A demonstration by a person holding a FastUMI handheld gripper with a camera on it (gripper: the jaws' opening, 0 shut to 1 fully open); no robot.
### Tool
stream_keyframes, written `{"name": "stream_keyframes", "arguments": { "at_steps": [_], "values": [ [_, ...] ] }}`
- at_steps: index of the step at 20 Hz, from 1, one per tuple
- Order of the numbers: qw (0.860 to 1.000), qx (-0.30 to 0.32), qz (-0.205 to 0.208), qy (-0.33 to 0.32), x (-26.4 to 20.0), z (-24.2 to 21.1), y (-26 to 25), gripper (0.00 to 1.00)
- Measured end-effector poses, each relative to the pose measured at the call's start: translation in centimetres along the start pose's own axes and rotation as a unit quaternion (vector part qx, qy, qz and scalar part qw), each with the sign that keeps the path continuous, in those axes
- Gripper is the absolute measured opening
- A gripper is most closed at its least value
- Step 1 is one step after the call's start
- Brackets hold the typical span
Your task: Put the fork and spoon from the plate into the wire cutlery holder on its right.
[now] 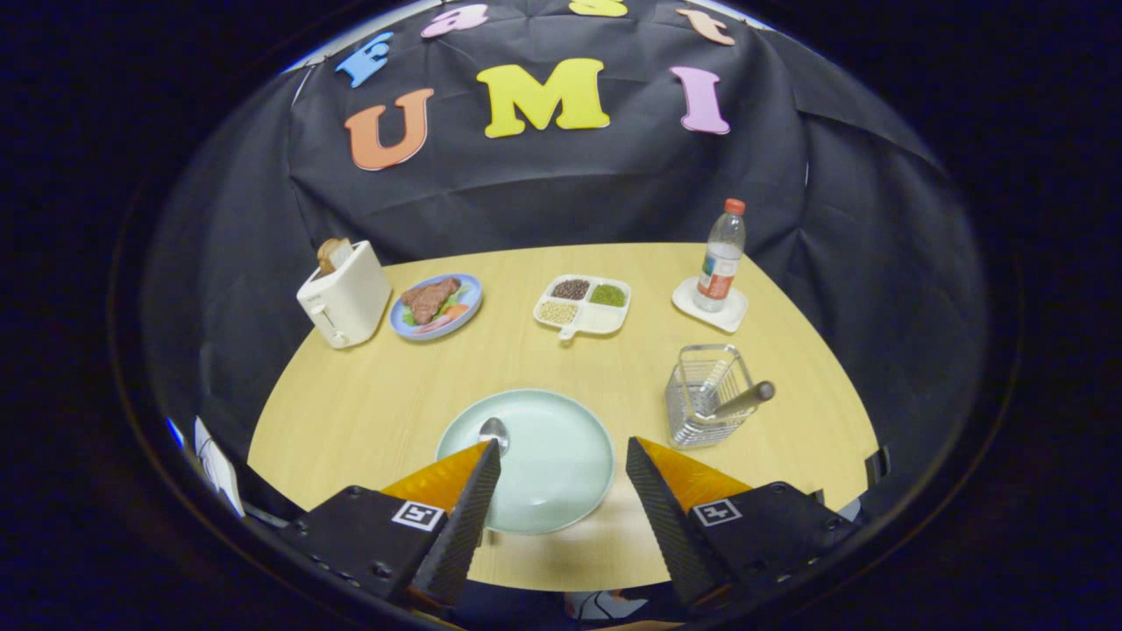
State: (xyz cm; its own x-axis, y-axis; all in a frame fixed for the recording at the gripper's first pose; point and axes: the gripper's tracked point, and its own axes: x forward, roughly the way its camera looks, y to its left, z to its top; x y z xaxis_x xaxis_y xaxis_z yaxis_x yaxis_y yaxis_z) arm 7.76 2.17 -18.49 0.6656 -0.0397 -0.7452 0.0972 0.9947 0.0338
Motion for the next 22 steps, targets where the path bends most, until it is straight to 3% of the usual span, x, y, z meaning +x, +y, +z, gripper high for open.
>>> {"name": "stream_keyframes", "arguments": {
  "at_steps": [13, 21, 22],
  "values": [
    [0.994, -0.019, 0.034, 0.101, 7.2, -6.9, 6.5, 0.87],
    [0.99, -0.021, 0.027, 0.138, 9.8, -9.4, 7.4, 0.8],
    [0.989, -0.021, 0.029, 0.141, 9.9, -9.5, 7.6, 0.7]
  ]
}}
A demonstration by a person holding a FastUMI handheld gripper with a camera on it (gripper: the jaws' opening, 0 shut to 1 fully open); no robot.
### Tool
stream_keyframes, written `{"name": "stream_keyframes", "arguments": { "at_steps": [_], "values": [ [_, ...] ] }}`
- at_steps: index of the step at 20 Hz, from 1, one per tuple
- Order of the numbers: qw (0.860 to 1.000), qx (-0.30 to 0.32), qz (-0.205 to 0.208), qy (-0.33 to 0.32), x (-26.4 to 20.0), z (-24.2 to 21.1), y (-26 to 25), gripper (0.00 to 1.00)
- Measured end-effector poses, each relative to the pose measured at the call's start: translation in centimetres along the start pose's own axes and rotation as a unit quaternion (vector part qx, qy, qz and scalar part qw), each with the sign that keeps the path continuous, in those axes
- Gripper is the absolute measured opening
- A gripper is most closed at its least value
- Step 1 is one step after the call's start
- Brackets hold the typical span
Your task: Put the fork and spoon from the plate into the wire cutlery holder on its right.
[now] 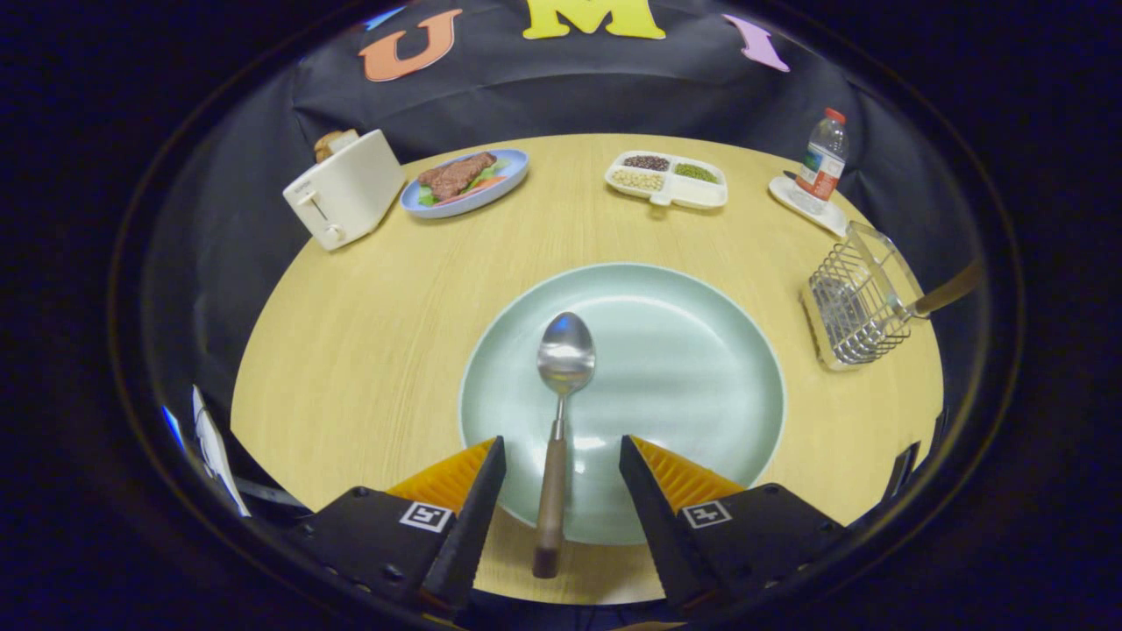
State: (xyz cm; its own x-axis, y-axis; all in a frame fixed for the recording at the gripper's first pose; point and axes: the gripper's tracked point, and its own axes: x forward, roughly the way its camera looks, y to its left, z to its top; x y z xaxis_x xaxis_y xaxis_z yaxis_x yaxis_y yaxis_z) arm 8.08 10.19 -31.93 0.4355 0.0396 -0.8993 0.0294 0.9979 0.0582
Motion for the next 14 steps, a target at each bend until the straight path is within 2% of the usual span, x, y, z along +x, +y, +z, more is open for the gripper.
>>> {"name": "stream_keyframes", "arguments": {
  "at_steps": [3, 5, 6, 7, 11, 14],
  "values": [
    [1.0, -0.002, -0.003, 0.011, 0.8, -0.3, 0.0, 0.42],
    [1.0, 0.004, -0.006, 0.018, 1.1, -0.6, -0.2, 0.44],
    [1.0, 0.005, -0.006, 0.015, 0.8, -0.4, -0.1, 0.15],
    [1.0, 0.003, -0.007, 0.018, 1.2, -0.6, -0.2, 0.11],
    [1.0, 0.006, -0.013, 0.019, 0.9, -0.6, -0.5, 0.05],
    [1.0, 0.009, -0.001, 0.006, -0.4, 0.0, -0.4, 0.05]
  ]
}}
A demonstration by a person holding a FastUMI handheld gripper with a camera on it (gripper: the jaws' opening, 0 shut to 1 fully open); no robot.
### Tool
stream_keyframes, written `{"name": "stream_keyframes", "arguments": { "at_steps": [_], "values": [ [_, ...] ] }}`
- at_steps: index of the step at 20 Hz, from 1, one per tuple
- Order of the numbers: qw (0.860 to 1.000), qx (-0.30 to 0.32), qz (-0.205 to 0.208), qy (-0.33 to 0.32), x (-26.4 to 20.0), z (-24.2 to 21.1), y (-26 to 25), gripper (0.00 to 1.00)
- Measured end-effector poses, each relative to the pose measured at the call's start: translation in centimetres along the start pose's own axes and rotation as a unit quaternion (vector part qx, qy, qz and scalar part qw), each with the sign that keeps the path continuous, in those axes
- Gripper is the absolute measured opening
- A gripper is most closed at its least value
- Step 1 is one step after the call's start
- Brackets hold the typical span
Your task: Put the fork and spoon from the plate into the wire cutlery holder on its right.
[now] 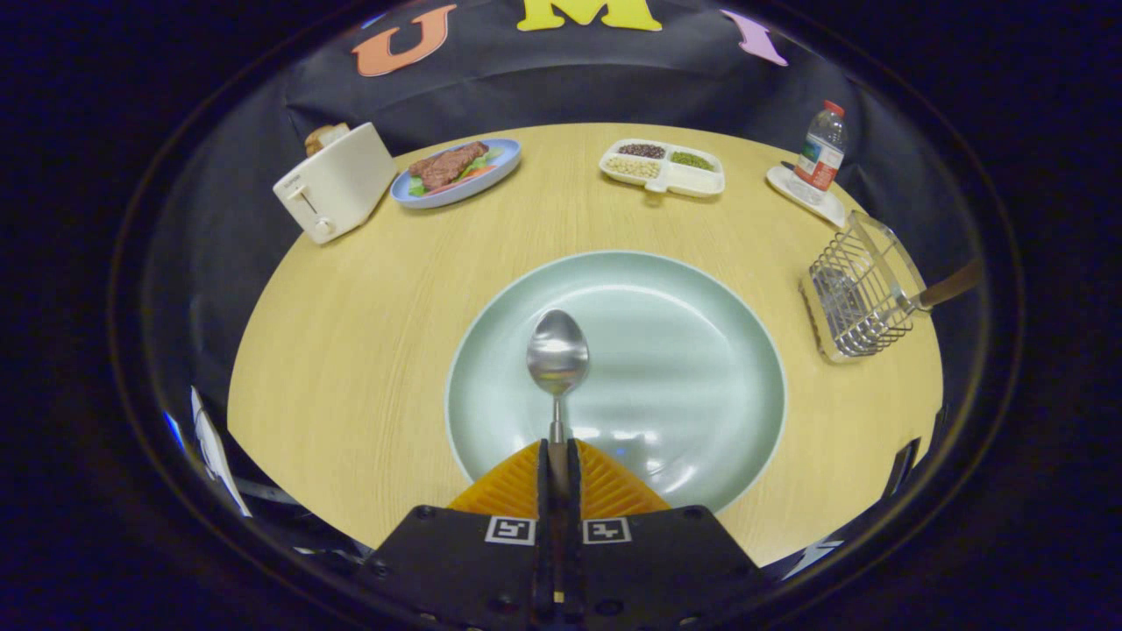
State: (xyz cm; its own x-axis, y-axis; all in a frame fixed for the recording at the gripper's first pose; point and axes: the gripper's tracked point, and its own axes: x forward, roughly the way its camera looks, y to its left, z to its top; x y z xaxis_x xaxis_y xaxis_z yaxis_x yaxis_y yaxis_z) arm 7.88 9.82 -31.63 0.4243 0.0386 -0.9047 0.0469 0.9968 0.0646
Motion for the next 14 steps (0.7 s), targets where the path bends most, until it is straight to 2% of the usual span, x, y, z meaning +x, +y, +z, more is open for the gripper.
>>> {"name": "stream_keyframes", "arguments": {
  "at_steps": [8, 14],
  "values": [
    [0.999, -0.006, 0.008, -0.05, -5.6, 1.9, -1.4, 0.05],
    [0.996, 0.005, 0.017, -0.09, -10.4, 4.0, -4.4, 0.05]
  ]
}}
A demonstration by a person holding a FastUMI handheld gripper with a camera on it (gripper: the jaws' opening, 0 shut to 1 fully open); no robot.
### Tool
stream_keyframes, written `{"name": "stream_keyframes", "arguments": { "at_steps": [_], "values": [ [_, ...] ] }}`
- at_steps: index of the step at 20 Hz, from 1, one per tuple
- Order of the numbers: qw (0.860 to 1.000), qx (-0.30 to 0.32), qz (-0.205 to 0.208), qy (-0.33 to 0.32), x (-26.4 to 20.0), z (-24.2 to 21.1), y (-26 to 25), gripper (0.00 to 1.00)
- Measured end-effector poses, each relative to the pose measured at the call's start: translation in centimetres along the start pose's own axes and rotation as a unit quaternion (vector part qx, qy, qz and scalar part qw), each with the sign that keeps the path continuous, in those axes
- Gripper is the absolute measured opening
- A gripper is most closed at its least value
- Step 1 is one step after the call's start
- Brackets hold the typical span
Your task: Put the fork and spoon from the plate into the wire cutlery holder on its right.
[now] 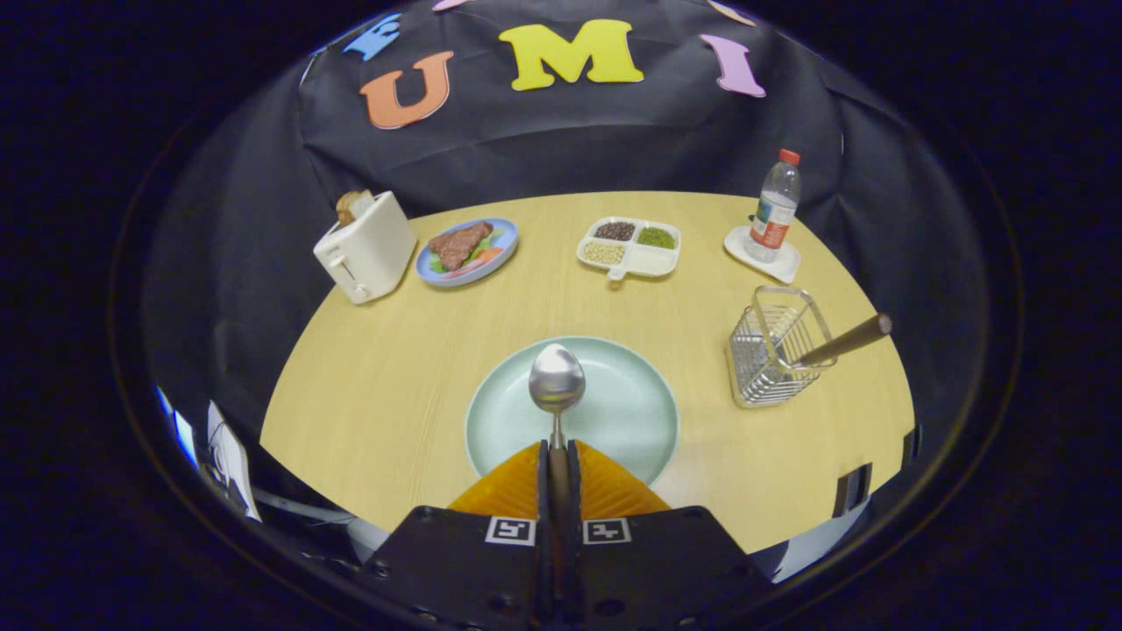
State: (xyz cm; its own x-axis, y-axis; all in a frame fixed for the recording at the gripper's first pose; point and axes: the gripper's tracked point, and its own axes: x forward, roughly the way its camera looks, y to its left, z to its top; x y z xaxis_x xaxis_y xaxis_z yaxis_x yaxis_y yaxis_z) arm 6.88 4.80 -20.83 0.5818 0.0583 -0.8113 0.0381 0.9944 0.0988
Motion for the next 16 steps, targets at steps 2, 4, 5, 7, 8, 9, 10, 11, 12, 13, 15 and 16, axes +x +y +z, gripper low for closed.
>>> {"name": "stream_keyframes", "arguments": {
  "at_steps": [2, 4, 5, 7, 8, 9, 10, 11, 12, 13, 15, 16],
  "values": [
    [1.0, 0.005, 0.002, -0.018, -1.9, 1.5, -1.3, 0.05],
    [0.999, 0.008, 0.003, -0.032, -3.7, 2.9, -2.9, 0.05],
    [0.999, 0.011, 0.005, -0.039, -4.6, 3.7, -3.7, 0.05],
    [0.998, 0.019, 0.004, -0.056, -6.4, 5.4, -5.6, 0.05],
    [0.997, 0.026, 0.003, -0.066, -7.3, 6.3, -6.8, 0.05],
    [0.997, 0.03, 0.001, -0.074, -8.0, 7.0, -7.9, 0.05],
    [0.996, 0.036, -0.001, -0.083, -8.8, 7.6, -9.1, 0.05],
    [0.995, 0.039, -0.004, -0.09, -9.4, 8.2, -10.2, 0.05],
    [0.994, 0.045, -0.004, -0.097, -9.9, 8.8, -11.5, 0.05],
    [0.994, 0.051, -0.007, -0.1, -10.1, 9.0, -12.5, 0.05],
    [0.993, 0.064, -0.016, -0.099, -10.1, 9.1, -15.2, 0.05],
    [0.992, 0.07, -0.02, -0.099, -10.0, 9.2, -16.5, 0.05]
  ]
}}
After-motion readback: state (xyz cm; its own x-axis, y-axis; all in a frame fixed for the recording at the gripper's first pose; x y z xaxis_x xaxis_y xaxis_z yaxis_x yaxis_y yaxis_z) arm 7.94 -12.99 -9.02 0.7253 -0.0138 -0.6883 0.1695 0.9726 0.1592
